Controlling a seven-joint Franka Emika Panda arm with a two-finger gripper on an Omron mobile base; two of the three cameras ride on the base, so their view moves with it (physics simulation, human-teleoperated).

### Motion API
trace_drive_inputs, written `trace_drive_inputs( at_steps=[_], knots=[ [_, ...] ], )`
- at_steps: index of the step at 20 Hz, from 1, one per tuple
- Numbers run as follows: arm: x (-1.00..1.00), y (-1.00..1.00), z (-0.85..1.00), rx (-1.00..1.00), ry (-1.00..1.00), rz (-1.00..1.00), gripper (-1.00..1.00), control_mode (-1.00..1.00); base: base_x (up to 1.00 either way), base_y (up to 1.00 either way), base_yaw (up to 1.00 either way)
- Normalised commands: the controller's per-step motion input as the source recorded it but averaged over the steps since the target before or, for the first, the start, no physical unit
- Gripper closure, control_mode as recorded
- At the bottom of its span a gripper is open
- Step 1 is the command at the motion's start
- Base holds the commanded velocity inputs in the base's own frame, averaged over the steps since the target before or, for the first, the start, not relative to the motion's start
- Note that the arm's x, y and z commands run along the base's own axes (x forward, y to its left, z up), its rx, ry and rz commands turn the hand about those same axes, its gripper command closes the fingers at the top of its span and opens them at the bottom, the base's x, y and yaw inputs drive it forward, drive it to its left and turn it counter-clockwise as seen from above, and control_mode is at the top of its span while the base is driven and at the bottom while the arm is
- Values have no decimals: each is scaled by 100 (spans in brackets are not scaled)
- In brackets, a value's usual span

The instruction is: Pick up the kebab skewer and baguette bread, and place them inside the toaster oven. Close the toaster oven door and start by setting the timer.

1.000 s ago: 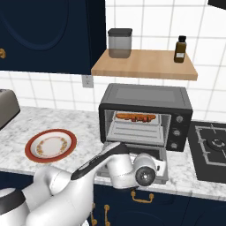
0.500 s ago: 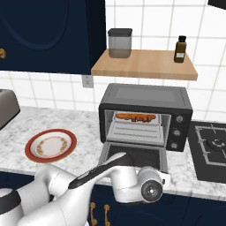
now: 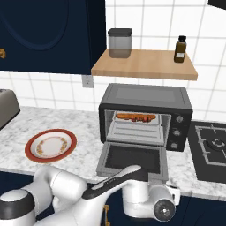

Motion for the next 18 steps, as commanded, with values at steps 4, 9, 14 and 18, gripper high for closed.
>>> trace_drive_inputs(
  at_steps=[4,9,14,18],
  knots=[
    [-6,-5,-29,-1,0,1,-100,-100,0,0,0],
    [0,0,-12,0,0,0,-100,-100,0,0,0],
    [13,6,-2,0,0,0,-100,-100,0,0,0],
    [27,12,0,0,0,0,-100,-100,0,0,0]
  ],
)
